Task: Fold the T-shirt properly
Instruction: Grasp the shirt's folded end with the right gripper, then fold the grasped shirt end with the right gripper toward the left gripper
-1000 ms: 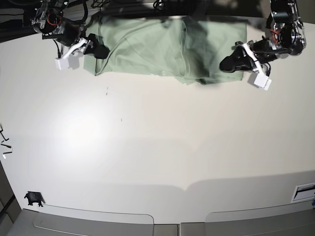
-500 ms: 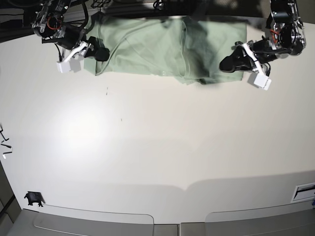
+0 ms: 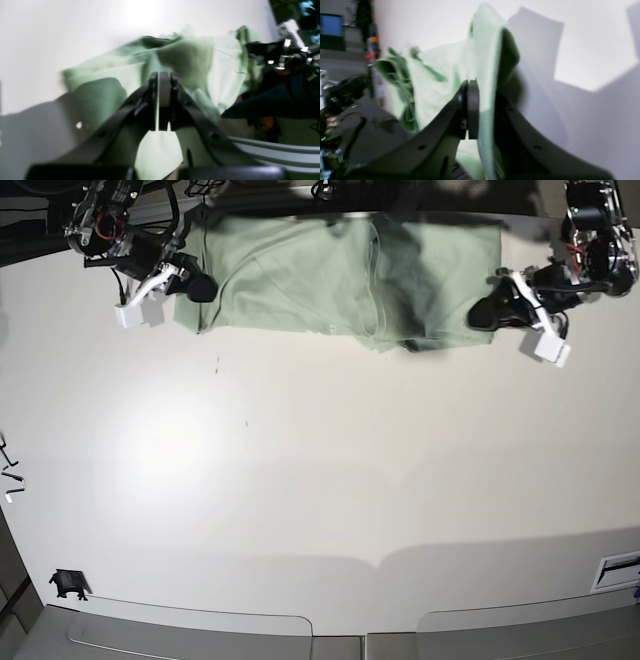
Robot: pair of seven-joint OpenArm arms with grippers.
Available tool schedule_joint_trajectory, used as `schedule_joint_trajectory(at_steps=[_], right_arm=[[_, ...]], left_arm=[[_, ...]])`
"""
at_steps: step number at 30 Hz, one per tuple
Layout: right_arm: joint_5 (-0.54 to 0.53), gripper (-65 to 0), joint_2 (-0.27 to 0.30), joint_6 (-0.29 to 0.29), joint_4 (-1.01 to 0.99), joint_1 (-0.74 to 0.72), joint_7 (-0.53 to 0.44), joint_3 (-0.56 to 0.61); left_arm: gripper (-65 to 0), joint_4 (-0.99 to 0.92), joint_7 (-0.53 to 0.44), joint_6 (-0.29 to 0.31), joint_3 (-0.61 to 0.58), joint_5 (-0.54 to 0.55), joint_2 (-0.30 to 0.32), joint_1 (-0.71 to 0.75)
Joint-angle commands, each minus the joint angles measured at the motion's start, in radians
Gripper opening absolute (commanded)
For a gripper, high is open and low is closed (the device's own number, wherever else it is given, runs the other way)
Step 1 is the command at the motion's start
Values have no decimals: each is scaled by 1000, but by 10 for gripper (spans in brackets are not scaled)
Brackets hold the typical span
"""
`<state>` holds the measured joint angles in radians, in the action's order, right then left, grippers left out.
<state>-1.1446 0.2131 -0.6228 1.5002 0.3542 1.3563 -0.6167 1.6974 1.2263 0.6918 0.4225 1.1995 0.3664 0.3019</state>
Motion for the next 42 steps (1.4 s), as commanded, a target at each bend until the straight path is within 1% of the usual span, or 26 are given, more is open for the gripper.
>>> schedule_joint_trajectory(at_steps=[1, 3, 4, 7, 8, 10, 12, 14, 17, 20, 23, 26, 31, 32, 34, 36, 38, 40, 42], right_arm=[[-63, -650, 11, -29, 15, -5, 3, -3], [-149, -650, 11, -60, 19, -5, 38, -3], [-193, -650, 11, -69, 24, -5, 40, -3], [-332, -650, 11, -75, 53, -5, 40, -3], [-339, -650, 11, -75, 66, -5, 40, -3], [-339, -650, 10, -75, 95, -5, 40, -3], [-339, -650, -4, -75, 134, -5, 40, -3], [-339, -650, -33, -75, 173, -5, 40, -3], [-339, -650, -93, -75, 217, -5, 40, 6], [-339, -650, -151, -75, 237, -5, 40, 72], [-339, -650, -197, -75, 238, -8, 40, 190], [-339, -650, -234, -75, 238, -14, 40, 341], [-339, -650, -297, -75, 238, -83, 40, 565], [-316, -650, -312, -75, 238, -101, 40, 599], [-171, -650, -341, -75, 238, -135, 40, 660], [13, -650, -369, -75, 238, -164, -52, 710], [192, -650, -370, -75, 238, -184, -154, 757], [335, -650, -370, -75, 238, -196, -232, 805], [443, -650, -370, -75, 238, -200, -294, 855]], left_arm=[[-650, 17, -23, 6, 26, 31, 19, -3], [-650, 17, -23, 6, 71, 12, 19, -2], [-650, 17, -23, 6, 90, -21, 19, -3], [-650, 17, -24, 6, 122, -182, 19, 1], [-650, 17, -31, 6, 123, -242, 19, 7], [-650, 14, -98, 6, 123, -341, 19, 37], [-650, 6, -189, -35, 123, -419, 19, 78], [-650, -6, -247, -60, 123, -475, 19, 111], [-650, -17, -255, -64, 123, -488, 18, 133], [-650, -17, -256, -64, 123, -484, 16, 133], [-650, -17, -255, -64, 123, -463, 16, 133], [-650, -17, -255, -64, 123, -462, 16, 133], [-650, -17, -255, -64, 123, -463, 16, 134], [-650, -17, -255, -64, 123, -463, 16, 134], [-650, -17, -255, -64, 123, -463, 16, 134], [-650, -17, -255, -64, 123, -463, 16, 133], [-650, -17, -255, -64, 123, -463, 16, 133], [-650, -17, -255, -64, 123, -462, 16, 133], [-650, -17, -256, -64, 123, -462, 16, 133]])
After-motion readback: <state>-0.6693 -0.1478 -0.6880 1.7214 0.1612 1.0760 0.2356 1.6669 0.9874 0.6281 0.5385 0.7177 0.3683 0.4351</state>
